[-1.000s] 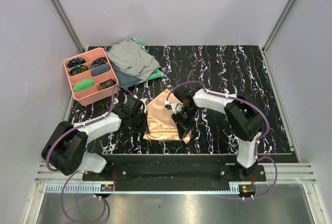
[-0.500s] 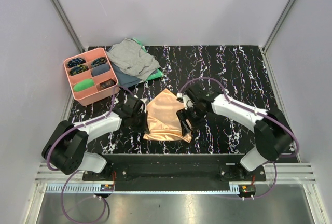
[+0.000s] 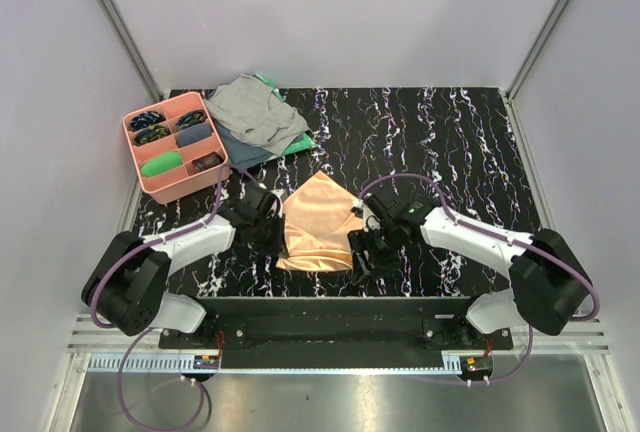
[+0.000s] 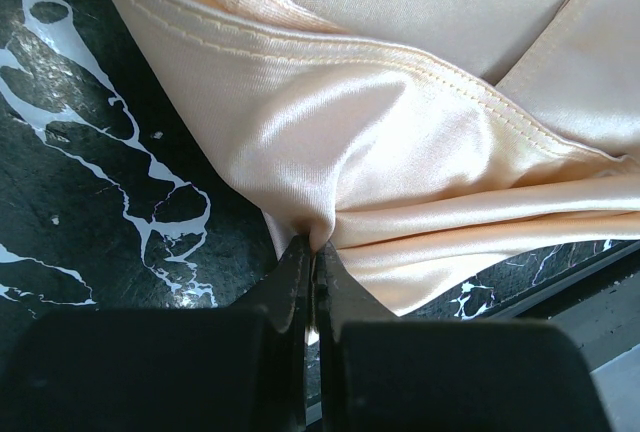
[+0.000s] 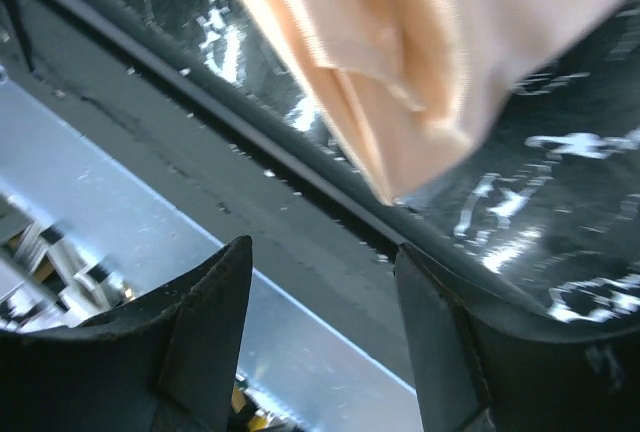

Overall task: Fold the napkin, place the utensils inside, and roll it up
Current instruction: Roll the napkin with the utensil

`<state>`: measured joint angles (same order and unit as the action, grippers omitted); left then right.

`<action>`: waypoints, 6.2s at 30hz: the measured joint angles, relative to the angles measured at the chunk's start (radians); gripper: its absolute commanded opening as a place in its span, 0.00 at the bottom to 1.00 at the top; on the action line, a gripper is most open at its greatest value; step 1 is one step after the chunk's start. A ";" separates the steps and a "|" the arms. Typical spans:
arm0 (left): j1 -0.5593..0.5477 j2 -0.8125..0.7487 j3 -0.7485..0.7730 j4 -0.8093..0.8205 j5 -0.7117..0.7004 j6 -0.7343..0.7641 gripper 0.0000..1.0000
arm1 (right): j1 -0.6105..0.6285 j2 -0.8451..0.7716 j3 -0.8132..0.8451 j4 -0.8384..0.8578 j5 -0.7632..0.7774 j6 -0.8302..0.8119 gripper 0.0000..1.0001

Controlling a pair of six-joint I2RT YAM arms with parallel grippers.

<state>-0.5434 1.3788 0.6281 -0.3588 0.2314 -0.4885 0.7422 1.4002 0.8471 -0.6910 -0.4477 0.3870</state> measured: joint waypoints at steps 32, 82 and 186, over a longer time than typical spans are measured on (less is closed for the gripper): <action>0.000 0.003 0.002 -0.002 0.000 0.000 0.00 | 0.063 0.151 0.062 0.150 0.237 0.175 0.62; 0.000 0.076 0.082 -0.067 0.007 0.040 0.00 | 0.465 0.306 0.105 0.486 0.687 -0.586 0.57; 0.125 -0.253 -0.165 0.055 0.040 -0.108 0.62 | 0.340 0.401 0.232 0.459 0.338 -0.512 0.32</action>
<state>-0.4187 1.1259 0.4629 -0.3035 0.2714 -0.5968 1.0817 1.8008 1.0790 -0.2317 -0.1101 -0.1253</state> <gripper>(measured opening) 0.538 0.327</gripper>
